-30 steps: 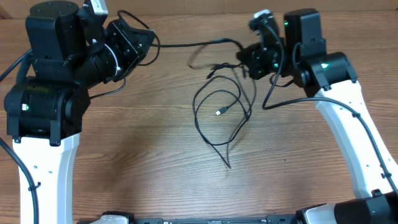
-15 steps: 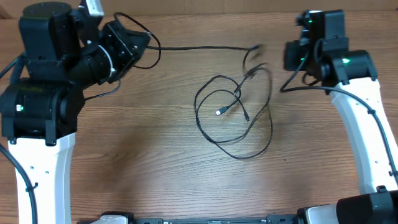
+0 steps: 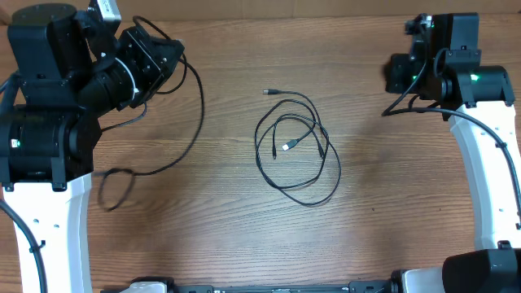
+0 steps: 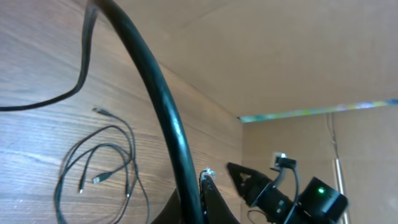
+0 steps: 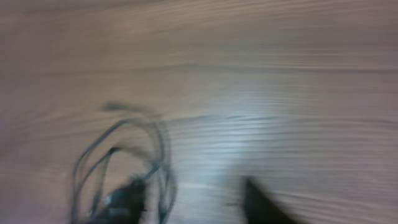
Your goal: Untangle cables
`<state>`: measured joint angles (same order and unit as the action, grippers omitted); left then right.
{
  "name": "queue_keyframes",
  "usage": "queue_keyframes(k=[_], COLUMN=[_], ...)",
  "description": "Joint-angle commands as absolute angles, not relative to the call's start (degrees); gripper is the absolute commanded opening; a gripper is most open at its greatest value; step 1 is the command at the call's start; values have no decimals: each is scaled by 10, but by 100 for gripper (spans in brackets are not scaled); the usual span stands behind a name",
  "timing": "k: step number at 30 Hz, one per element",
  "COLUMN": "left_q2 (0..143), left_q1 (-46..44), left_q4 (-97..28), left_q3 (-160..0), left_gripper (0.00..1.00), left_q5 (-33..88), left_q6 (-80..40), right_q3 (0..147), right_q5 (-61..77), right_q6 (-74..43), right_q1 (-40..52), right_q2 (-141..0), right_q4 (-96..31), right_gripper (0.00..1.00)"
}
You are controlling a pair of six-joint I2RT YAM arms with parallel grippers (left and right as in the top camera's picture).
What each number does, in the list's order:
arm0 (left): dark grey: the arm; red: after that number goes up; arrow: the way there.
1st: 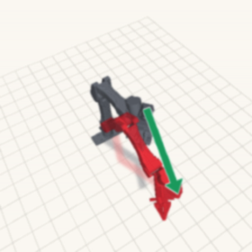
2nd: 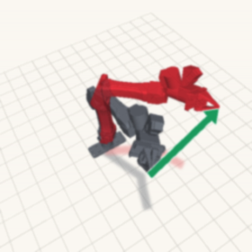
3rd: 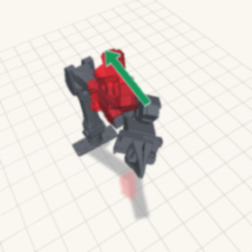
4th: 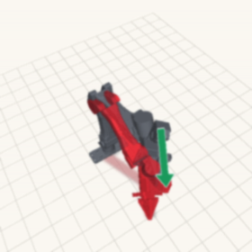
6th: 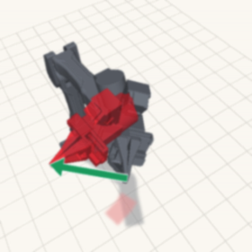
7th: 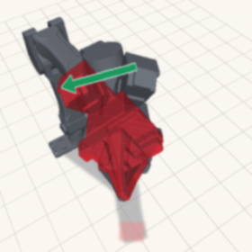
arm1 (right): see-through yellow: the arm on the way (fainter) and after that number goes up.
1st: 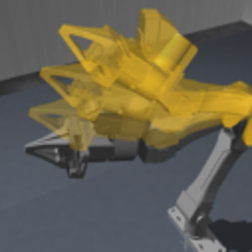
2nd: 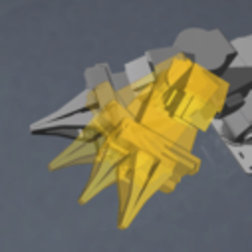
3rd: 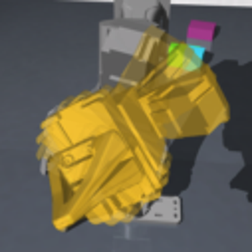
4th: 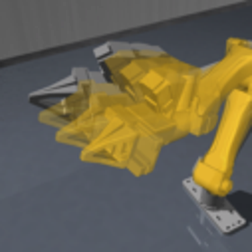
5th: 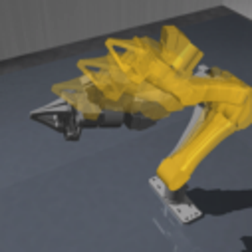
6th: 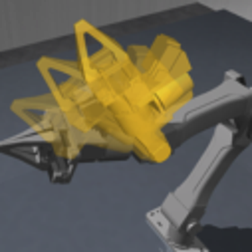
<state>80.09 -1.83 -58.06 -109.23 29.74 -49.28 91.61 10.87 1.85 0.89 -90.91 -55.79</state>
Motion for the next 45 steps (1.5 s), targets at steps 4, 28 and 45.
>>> queue_keyframes(k=[4, 28, 45], left_q2=[786, 787, 792], left_q1=[-15, -20, -116], left_q4=[-562, -654, -585], left_q3=[-1108, -1108, -1108], left_gripper=[4, 4, 4], left_q5=[374, 335, 269], left_q6=[-464, -618, -676], right_q3=[925, 925, 925], right_q5=[373, 616, 616], right_q6=[97, 393, 223], right_q1=[10, 219, 248], right_q2=[-906, -906, -906], right_q4=[-595, -586, -385], right_gripper=[64, 64, 57])
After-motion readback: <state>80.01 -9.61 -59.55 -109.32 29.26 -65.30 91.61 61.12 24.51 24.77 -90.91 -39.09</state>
